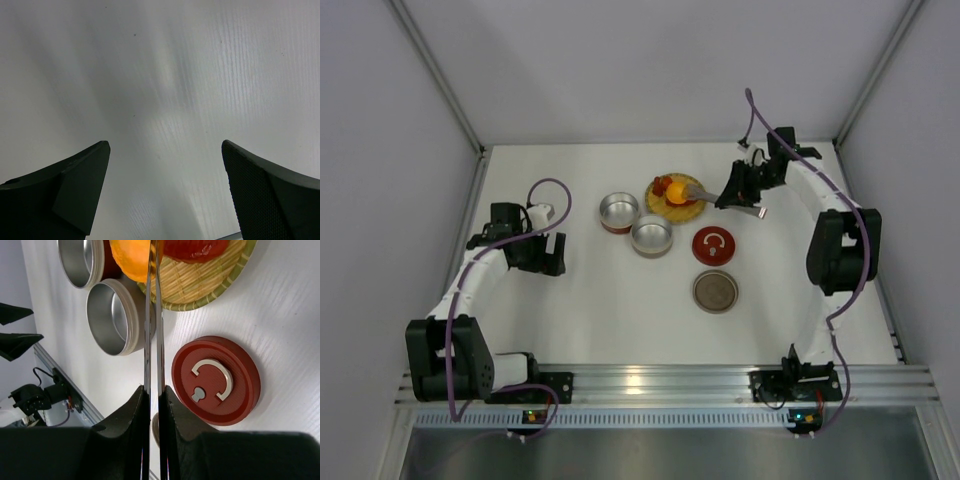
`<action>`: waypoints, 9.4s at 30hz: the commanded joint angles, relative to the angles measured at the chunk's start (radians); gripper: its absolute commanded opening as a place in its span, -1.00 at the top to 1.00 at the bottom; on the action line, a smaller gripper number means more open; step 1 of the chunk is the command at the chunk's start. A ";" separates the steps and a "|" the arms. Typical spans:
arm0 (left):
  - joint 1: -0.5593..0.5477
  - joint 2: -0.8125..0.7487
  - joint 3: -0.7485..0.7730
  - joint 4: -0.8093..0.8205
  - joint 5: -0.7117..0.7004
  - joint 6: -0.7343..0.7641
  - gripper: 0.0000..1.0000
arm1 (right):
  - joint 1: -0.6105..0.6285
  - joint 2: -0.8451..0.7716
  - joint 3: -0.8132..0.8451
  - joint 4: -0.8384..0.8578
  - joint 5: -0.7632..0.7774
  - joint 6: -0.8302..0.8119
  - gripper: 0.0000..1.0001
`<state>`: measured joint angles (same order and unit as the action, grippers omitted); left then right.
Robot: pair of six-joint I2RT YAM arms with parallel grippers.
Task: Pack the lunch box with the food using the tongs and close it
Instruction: Pick up the fake food from the plate, then place the fake food in the packing box, then pick up the fake food from the plate, then place the fake food in the packing box, then pick up the fake food from the plate.
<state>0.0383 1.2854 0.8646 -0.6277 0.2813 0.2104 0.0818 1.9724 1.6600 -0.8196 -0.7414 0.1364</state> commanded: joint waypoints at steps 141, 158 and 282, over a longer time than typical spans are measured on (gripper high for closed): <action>-0.002 0.002 0.033 -0.017 0.141 0.095 -0.96 | 0.177 0.097 0.428 -0.349 0.421 -0.953 0.70; -0.002 0.006 0.034 -0.015 0.139 0.093 -0.96 | 0.187 0.033 0.454 -0.372 0.295 -0.834 0.76; -0.003 0.025 0.024 0.008 0.108 0.093 -0.96 | 0.289 0.177 0.353 0.062 0.603 -0.420 0.02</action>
<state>0.0383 1.3056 0.8661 -0.6571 0.3840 0.3054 0.3767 2.1433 1.9663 -0.8078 -0.1192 -0.2939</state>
